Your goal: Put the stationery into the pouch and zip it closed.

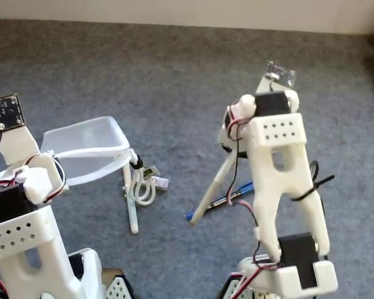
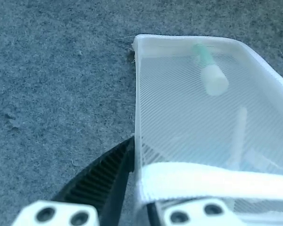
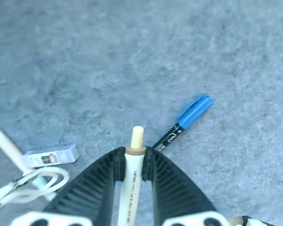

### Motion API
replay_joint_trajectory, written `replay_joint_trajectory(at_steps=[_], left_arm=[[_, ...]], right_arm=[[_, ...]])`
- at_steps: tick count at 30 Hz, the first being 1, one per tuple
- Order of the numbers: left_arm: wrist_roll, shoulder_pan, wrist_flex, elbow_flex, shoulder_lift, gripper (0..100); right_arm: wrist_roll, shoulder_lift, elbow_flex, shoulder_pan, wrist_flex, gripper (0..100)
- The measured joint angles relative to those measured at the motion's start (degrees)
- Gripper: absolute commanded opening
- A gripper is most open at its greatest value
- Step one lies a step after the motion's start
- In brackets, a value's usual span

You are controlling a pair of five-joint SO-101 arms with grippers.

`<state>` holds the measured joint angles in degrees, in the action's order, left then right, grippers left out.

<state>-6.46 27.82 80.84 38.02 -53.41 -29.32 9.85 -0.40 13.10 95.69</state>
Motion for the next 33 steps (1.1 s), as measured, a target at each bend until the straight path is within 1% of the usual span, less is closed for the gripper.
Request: replay_joint_trajectory(at_steps=[5, 17, 20, 26, 29, 33], left_arm=[[0.0, 0.0, 0.0, 0.0, 0.0, 1], [0.0, 0.0, 0.0, 0.0, 0.0, 1], [0.0, -0.3, 0.0, -0.3, 0.2, 1], [-0.8, -5.5, 0.1, -4.7, 0.9, 1], [-1.2, -8.0, 2.3, -8.4, 1.2, 1], [-1.6, -11.7, 5.6, -12.8, 1.2, 1]], right_arm=[[0.0, 5.2, 0.0, 5.2, -1.3, 0.4], [0.0, 18.1, 0.0, 14.2, -15.4, 0.4], [0.0, 20.6, 0.0, 14.8, -17.5, 0.4], [0.0, 24.4, 0.0, 14.8, -19.2, 0.4], [0.2, 26.5, 0.0, 14.9, -19.2, 0.4], [5.0, 29.6, 0.0, 15.0, -19.6, 0.4]])
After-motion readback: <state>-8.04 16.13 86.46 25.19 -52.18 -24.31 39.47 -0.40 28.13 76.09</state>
